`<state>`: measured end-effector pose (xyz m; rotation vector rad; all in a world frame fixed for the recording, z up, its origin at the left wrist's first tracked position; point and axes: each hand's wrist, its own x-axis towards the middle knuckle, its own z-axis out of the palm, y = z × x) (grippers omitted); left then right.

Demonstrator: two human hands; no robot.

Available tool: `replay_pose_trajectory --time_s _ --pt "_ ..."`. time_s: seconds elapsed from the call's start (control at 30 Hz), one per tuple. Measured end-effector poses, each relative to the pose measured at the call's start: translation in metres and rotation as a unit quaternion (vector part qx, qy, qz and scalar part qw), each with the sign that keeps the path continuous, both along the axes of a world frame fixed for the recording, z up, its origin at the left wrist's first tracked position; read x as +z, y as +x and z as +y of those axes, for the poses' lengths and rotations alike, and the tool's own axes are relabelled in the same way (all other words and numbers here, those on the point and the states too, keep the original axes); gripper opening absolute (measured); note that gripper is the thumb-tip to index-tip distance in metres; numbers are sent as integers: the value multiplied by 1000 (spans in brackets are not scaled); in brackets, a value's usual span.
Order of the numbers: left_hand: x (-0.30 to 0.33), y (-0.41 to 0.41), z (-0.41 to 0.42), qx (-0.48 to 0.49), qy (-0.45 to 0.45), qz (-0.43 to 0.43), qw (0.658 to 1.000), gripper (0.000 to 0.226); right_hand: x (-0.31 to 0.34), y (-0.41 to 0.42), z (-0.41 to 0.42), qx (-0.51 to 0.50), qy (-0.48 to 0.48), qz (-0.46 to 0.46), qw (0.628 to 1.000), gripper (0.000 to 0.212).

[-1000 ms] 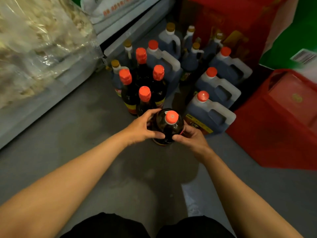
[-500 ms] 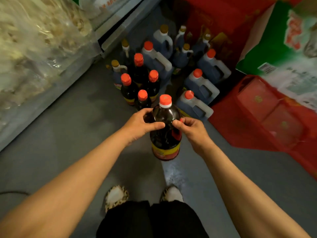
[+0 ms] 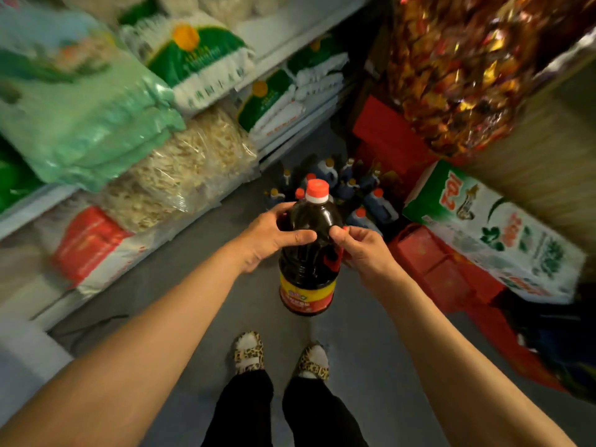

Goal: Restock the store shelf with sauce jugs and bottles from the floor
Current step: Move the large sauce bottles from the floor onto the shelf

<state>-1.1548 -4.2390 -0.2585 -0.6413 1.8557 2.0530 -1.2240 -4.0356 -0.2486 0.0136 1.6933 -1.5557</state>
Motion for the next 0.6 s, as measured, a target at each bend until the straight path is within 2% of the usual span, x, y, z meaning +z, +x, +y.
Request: replay_pose_trajectory --time_s 0.1,0.27,0.53,0.6 --pt "83 1 -31 34 -37 33 998 96 83 -7 -36 21 -27 29 999 42" --pt "214 0 -88 71 -74 106 989 66 214 -21 -101 64 -57 116 990 35" --pt "381 5 -168 140 -190 243 941 69 374 -43 -197 149 -144 267 941 46" --pt "415 2 -185 179 -225 259 922 82 406 -53 -219 157 -170 286 930 40"
